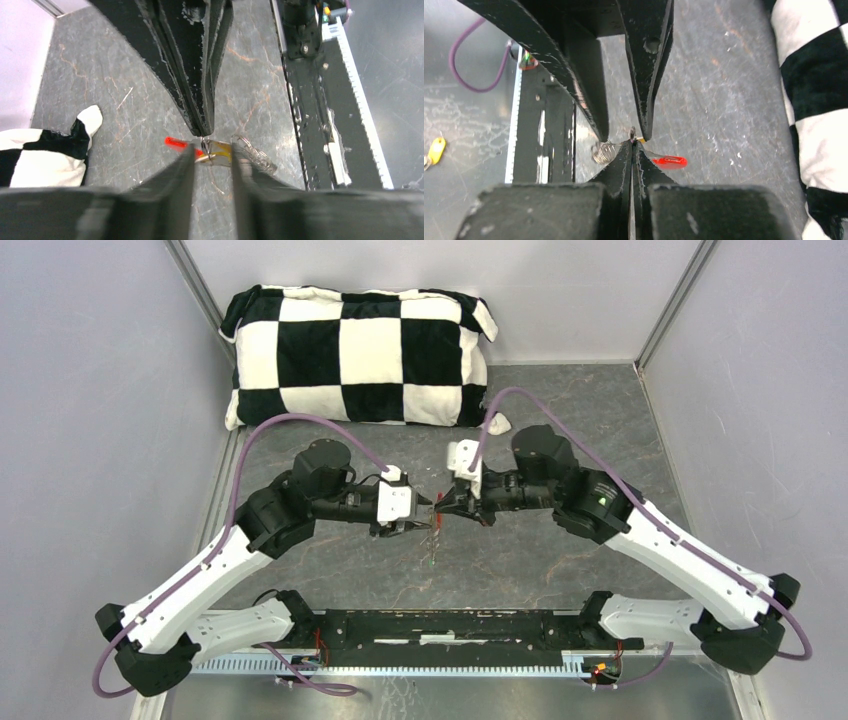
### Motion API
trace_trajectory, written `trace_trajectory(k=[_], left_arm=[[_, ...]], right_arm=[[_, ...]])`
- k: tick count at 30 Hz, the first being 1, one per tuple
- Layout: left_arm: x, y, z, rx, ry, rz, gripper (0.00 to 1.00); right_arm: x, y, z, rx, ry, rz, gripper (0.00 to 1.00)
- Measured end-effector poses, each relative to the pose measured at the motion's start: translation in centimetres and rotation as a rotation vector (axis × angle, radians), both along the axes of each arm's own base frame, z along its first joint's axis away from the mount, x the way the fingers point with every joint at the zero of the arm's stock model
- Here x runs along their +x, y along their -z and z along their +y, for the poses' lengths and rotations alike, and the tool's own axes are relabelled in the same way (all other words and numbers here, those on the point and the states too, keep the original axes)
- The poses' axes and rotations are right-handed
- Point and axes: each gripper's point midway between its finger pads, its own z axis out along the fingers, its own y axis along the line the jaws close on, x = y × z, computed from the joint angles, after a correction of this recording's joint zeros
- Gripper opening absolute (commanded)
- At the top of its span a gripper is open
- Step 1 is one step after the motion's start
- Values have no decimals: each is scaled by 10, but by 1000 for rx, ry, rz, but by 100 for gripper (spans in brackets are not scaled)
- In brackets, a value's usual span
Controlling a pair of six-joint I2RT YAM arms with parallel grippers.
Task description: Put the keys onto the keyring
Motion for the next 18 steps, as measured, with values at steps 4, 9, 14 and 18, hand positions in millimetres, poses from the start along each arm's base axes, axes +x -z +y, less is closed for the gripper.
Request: trace_trajectory(k=[4,9,14,18], left_arm=[[-1,-12,1,-39,-6,-17,51],[-6,-22,8,-110,-12,-84,51],[-3,-21,10,-154,-30,-149,49],[-1,-15,8,-161,-27,-159,41]], right_arm=[[5,-9,-8,165,40,28,0],[-6,-9,-8,341,24,89,0],[-12,-16,-5,477,9,120,0],[-12,-32,-4,571,7,122,0]])
